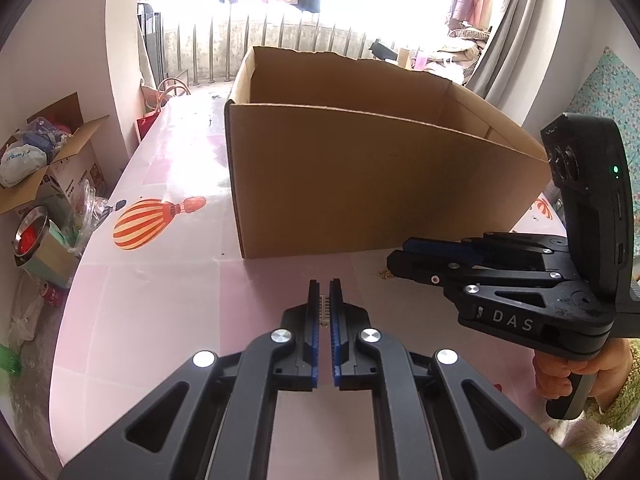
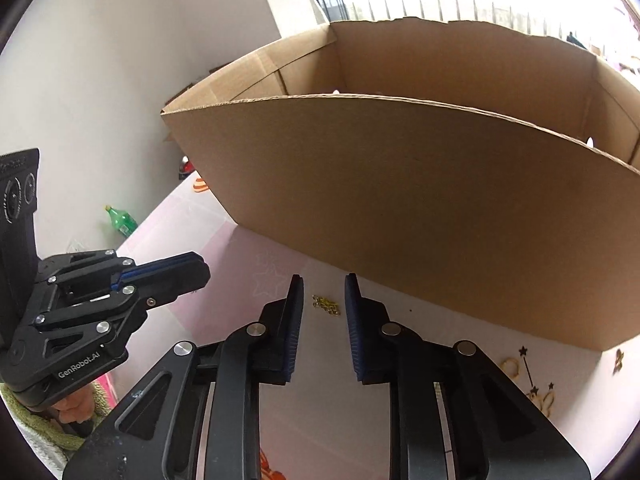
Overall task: Organize jewelry
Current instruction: 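Lift the gold charm with the left gripper and carry it over the box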
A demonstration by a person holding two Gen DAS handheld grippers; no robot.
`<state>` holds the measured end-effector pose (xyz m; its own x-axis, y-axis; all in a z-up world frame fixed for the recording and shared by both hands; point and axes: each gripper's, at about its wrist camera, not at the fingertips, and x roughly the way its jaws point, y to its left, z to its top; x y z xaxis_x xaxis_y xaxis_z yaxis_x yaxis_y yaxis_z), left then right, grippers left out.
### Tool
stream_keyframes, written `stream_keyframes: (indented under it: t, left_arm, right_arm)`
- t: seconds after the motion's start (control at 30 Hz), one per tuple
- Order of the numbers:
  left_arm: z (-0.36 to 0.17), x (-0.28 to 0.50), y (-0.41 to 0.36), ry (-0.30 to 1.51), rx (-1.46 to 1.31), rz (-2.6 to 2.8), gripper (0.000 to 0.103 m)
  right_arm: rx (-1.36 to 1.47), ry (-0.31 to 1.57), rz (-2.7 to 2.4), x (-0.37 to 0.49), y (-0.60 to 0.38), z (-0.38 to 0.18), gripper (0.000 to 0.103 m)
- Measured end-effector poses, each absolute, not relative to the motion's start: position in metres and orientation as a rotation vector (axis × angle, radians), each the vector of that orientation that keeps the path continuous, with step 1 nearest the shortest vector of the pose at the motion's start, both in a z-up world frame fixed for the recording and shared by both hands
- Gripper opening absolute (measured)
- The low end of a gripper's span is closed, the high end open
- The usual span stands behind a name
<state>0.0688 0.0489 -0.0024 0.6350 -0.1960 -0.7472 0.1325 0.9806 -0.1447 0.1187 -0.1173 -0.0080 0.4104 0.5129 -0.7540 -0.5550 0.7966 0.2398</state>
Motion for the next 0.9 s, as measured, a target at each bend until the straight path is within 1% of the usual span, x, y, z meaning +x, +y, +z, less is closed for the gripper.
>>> stream_keyframes:
  t: [0.07, 0.2, 0.3, 0.53, 0.67, 0.8, 0.9]
  left_arm:
    - [-0.003, 0.068, 0.049, 0.862, -0.084, -0.186, 0.004]
    - [-0.005, 0.067, 0.052, 0.862, -0.091, -0.185, 0.004]
    - [-0.004, 0.067, 0.053, 0.857, -0.093, -0.184, 0.004]
    - [0.0, 0.061, 0.051, 0.839, -0.093, -0.181, 0.004]
    - [0.0, 0.058, 0.051, 0.836, -0.095, -0.183, 0.004]
    - [0.007, 0.054, 0.052, 0.816, -0.097, -0.182, 0.004]
    - [0.022, 0.05, 0.053, 0.781, -0.106, -0.197, 0.004]
  right_arm:
    - [-0.081, 0.934, 0.672, 0.118, -0.113, -0.01, 0.009]
    - [-0.129, 0.933, 0.664, 0.115, -0.104, -0.014, 0.0]
    - [-0.111, 0.934, 0.654, 0.115, -0.108, -0.012, 0.0]
    - [0.043, 0.931, 0.66, 0.109, -0.139, 0.005, 0.0]
    - [0.036, 0.89, 0.661, 0.102, -0.142, 0.017, 0.0]
    - [0.074, 0.861, 0.675, 0.101, -0.147, 0.037, 0.0]
    - [0.107, 0.824, 0.695, 0.1, -0.153, 0.058, 0.0]
